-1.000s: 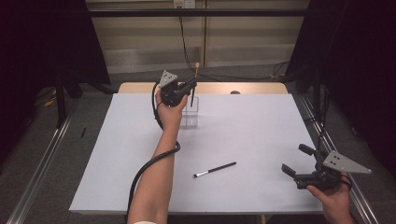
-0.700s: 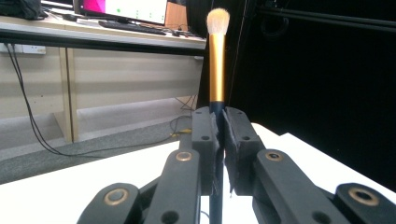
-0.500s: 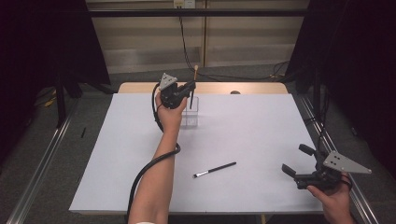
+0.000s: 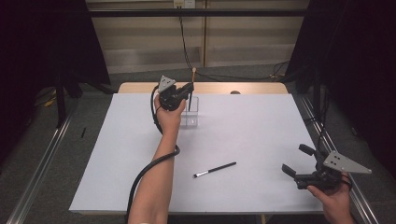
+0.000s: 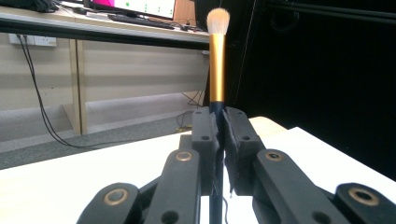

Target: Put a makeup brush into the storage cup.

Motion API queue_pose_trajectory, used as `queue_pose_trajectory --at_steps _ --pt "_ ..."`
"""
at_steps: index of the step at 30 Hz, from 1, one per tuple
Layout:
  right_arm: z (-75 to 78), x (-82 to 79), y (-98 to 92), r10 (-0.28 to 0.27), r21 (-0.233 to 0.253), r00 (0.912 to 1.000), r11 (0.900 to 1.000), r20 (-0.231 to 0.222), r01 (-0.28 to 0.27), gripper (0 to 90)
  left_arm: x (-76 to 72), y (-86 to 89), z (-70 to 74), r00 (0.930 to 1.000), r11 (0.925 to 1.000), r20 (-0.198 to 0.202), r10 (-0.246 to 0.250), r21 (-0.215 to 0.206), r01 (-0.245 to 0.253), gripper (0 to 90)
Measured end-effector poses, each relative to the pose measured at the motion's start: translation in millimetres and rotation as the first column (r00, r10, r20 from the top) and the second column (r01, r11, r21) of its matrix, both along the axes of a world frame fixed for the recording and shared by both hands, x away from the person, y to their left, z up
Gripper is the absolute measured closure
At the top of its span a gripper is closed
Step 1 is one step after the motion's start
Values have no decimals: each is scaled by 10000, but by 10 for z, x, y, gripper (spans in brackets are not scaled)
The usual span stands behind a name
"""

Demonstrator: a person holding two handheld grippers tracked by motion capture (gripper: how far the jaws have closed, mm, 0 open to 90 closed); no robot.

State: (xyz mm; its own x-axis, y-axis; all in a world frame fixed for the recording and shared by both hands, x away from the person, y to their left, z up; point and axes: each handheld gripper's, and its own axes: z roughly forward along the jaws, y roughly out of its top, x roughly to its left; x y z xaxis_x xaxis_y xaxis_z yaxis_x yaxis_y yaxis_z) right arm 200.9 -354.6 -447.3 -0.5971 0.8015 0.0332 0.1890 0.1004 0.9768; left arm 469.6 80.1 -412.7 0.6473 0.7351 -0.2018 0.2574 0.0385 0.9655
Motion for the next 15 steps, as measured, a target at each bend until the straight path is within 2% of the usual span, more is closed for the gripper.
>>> queue_pose_trajectory --at_steps 15 --pt "0 -2 10 56 -6 10000 10000 -35 -56 0 -22 -1 -44 10000 9999 -48 -78 -93 77 834"
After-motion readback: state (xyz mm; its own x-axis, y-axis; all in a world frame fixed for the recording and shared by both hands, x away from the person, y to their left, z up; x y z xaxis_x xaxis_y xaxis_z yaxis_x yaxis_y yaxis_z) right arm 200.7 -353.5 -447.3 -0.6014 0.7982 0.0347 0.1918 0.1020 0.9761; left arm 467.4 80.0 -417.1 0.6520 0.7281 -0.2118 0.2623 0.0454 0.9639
